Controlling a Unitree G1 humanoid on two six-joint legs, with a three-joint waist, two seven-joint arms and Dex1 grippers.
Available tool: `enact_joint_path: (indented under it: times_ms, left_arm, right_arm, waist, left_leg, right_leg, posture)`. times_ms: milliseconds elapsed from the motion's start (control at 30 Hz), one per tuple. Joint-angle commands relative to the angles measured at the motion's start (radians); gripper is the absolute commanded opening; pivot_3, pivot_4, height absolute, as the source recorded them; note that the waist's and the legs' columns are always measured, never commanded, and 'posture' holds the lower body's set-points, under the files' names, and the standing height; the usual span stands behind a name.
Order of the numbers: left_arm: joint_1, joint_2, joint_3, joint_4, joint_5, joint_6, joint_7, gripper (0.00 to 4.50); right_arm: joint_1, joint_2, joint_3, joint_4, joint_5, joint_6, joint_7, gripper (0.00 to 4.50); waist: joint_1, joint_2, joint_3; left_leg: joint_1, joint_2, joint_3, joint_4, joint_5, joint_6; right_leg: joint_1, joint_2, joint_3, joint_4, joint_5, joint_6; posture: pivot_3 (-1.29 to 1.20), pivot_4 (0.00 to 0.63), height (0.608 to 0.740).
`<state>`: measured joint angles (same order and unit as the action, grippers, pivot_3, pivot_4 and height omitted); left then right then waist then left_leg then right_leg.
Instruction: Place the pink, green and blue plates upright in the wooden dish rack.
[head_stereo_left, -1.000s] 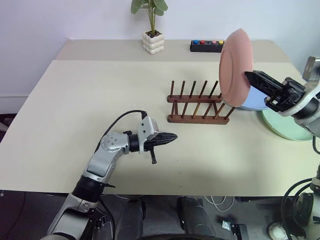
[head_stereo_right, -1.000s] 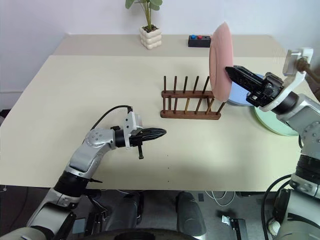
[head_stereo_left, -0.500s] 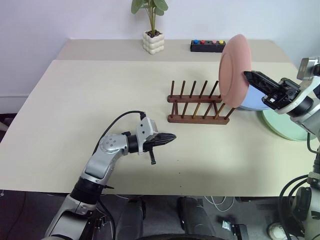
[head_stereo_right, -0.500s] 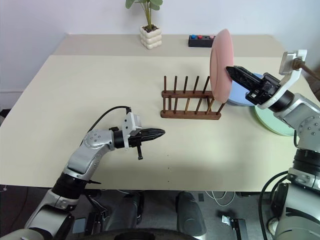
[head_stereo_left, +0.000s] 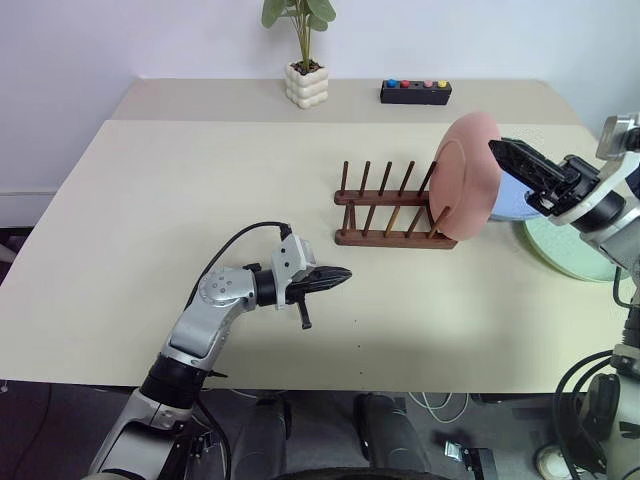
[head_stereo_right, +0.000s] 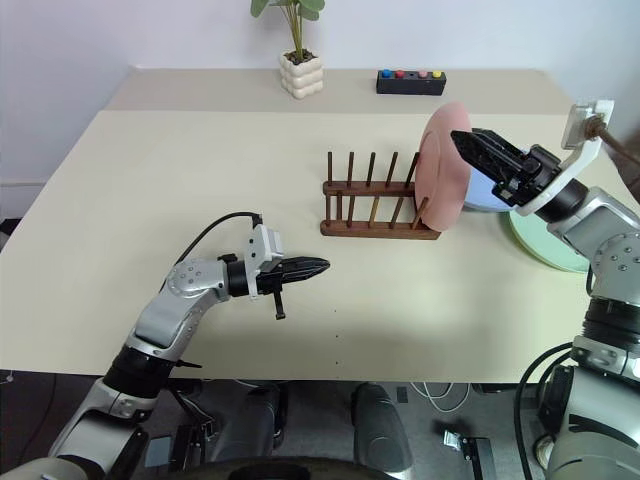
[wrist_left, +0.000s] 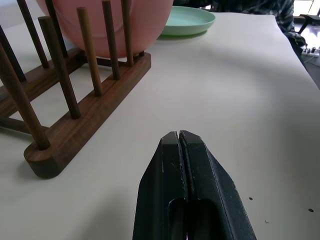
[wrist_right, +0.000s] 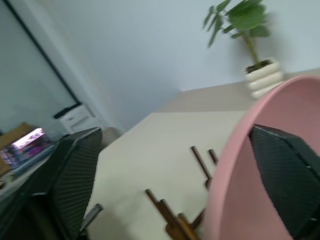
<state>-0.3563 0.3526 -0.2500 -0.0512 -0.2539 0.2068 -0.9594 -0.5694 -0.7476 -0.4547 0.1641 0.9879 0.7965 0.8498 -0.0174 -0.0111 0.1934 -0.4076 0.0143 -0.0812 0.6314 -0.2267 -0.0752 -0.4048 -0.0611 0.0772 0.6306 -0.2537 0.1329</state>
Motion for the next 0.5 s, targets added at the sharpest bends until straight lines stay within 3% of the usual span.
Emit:
enact_joint_path:
  times_ms: [33, 267, 500]
  left_arm:
    - [-0.005, 0.001, 0.010, -0.042, -0.020, -0.005, -0.004, 0.00]
    - [0.000, 0.000, 0.011, -0.052, -0.020, 0.001, 0.002, 0.00]
    - [0.009, 0.003, 0.012, -0.061, -0.022, 0.005, 0.005, 0.00]
  right_arm:
    - [-0.037, -0.002, -0.049, -0.006, -0.033, -0.090, -0.014, 4.43]
    - [-0.042, -0.041, -0.112, -0.017, -0.132, -0.246, -0.091, 4.43]
    - [0.202, -0.210, -0.128, -0.048, -0.358, -0.354, -0.072, 4.43]
  waist:
    - [0.000, 0.000, 0.000]
    - [0.002, 0.000, 0.000]
    - [0.003, 0.000, 0.000]
  left_leg:
    - [0.000, 0.000, 0.000, 0.000, 0.000, 0.000]
    - [0.000, 0.000, 0.000, 0.000, 0.000, 0.000]
    - [-0.001, 0.000, 0.000, 0.000, 0.000, 0.000]
  right_leg:
    - [0.000, 0.000, 0.000, 0.000, 0.000, 0.000]
    - [0.000, 0.000, 0.000, 0.000, 0.000, 0.000]
    - [0.000, 0.000, 0.000, -0.001, 0.000, 0.001]
  posture:
    - [0.00, 0.150, 0.730]
    - [0.00, 0.150, 0.730]
    - [0.00, 0.150, 0.730]
